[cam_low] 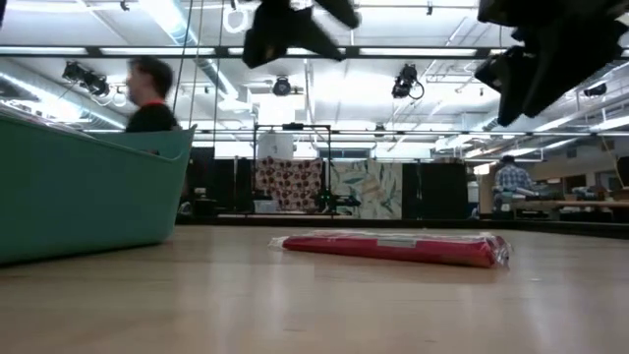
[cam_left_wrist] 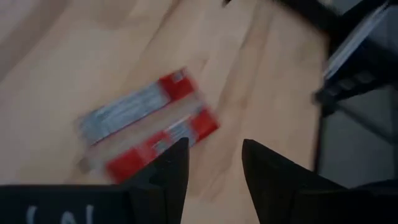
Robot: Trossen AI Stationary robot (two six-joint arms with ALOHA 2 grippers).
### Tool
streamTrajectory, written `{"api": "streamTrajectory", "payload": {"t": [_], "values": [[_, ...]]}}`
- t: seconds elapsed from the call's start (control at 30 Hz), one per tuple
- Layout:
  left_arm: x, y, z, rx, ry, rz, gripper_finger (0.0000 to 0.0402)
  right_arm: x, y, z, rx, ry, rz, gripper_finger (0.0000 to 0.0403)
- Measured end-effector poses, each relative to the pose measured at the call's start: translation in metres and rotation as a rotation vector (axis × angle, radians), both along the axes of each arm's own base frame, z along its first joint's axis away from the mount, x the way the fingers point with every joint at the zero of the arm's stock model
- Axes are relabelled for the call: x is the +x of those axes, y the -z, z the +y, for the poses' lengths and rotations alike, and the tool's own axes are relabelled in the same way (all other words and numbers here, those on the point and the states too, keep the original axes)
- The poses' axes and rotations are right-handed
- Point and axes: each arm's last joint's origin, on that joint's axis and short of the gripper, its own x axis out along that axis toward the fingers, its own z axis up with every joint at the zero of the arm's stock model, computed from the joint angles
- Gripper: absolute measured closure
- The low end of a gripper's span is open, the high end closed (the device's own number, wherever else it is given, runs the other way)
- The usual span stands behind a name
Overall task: Sort popcorn bags into baskets
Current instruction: Put the red popcorn bag into the green bin
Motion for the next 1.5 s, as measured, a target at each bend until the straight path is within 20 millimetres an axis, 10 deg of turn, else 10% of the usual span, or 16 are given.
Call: {"api": "streamTrajectory", "payload": {"t": [0.7, 1.5], "values": [[-0.008, 0.027, -0.008, 0.605, 0.538, 0.183, 0.0175, 0.000, -0.002, 0.007, 0.069, 0.069, -0.072, 0.0241], [0.007, 0.071, -0.011, 0.666, 0.582, 0.308, 0.0170, 0.001, -0.003, 0.008, 0.084, 0.086, -0.094, 0.0241]]}}
